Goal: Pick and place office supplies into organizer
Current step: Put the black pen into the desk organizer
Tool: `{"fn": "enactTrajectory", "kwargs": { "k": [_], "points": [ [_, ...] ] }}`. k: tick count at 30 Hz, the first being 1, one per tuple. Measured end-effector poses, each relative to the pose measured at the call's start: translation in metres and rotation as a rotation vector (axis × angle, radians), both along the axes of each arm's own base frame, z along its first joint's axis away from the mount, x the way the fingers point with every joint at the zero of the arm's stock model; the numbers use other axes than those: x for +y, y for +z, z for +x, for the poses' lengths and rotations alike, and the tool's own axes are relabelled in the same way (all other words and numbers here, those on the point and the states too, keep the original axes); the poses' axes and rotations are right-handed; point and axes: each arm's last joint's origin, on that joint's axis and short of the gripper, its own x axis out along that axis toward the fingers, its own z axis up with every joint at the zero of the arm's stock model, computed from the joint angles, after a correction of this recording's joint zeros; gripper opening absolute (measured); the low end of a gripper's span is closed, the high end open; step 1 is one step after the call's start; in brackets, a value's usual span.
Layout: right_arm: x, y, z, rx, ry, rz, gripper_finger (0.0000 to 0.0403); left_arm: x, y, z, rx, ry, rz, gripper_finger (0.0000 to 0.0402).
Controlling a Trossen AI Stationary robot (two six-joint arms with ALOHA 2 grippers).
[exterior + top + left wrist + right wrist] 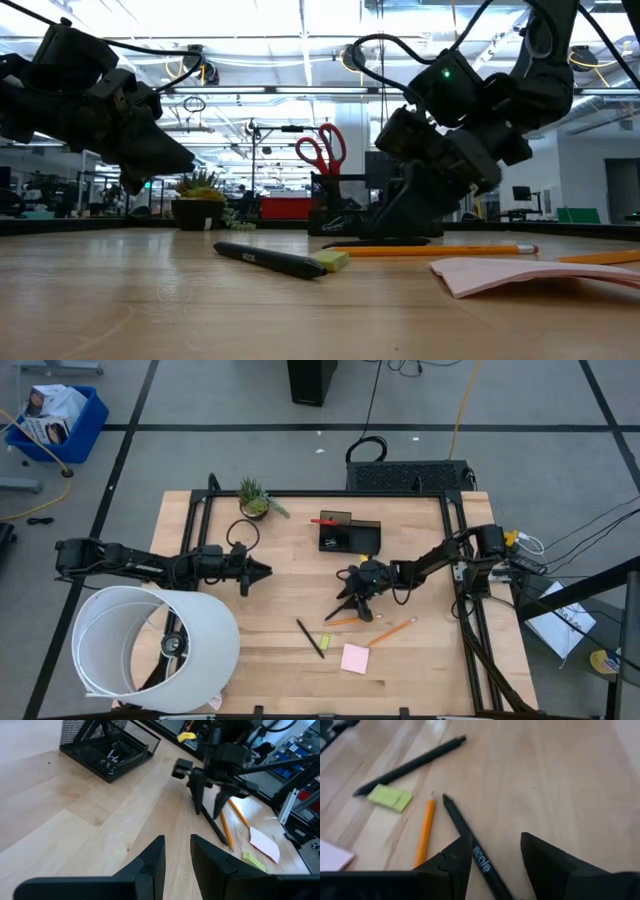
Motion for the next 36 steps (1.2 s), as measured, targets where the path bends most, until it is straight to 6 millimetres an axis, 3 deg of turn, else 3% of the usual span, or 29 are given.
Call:
{"fn": "enactTrajectory", "kwargs": {
  "k": [6,11,17,22,26,36],
  "points": [
    [0.001,0.008,-0.007,0.062,0.007,-0.008,0.0149,0.0,0.0,0.0,0.002,0.01,0.016,0.0093],
    [0.003,0.043,-0.011,-0.028,0.02,-0.01,0.014,0.001,0.0,0.0,0.004,0.039,0.027,0.0093],
    [0.002,0.058,-0.033,0.11,-0.052,-0.119,0.0127,0.001,-0.001,0.0,0.013,0.043,0.023,0.0093],
    [0.002,0.052,-0.036,0.098,-0.055,-0.169,0.0121,0.001,-0.001,-0.001,0.018,0.047,0.01,0.0093],
    [0.0,0.035,-0.049,0.161,-0.095,-0.189,0.0116,0.001,-0.002,-0.001,0.019,0.046,0.009,0.0093],
    [-0.002,0.019,-0.072,-0.048,-0.127,-0.252,0.0118,0.001,-0.001,-0.001,0.018,0.05,0.028,0.0093]
  ]
}}
